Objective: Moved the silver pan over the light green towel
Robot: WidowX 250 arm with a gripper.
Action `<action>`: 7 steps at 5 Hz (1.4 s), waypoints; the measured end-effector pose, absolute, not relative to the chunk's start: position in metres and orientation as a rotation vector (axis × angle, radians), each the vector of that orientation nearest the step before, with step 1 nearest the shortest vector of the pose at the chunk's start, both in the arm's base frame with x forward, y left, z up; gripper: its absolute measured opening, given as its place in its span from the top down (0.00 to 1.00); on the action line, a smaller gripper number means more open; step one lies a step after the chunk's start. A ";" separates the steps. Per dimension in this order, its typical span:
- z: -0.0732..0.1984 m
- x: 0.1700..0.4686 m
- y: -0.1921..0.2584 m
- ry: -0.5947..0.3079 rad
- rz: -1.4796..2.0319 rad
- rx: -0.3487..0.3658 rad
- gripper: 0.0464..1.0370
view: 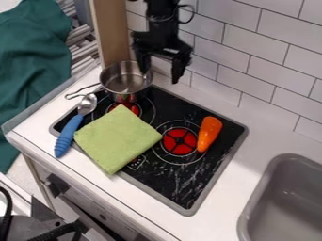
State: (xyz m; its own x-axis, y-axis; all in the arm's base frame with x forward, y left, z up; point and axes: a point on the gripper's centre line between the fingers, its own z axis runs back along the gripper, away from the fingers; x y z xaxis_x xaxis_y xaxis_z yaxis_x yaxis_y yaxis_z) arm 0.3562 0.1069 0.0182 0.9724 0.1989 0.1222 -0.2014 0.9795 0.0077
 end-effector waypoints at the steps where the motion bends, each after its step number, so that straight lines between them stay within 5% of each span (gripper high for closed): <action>1: -0.001 0.351 0.125 -0.071 0.226 0.014 0.03; 3: -0.039 0.346 0.125 0.028 0.233 -0.029 0.08; 5: -0.043 0.357 0.125 0.004 0.244 -0.045 0.68; 6: -0.043 0.358 0.125 -0.004 0.239 -0.045 0.87; 7: -0.040 0.357 0.124 -0.021 0.205 -0.045 0.96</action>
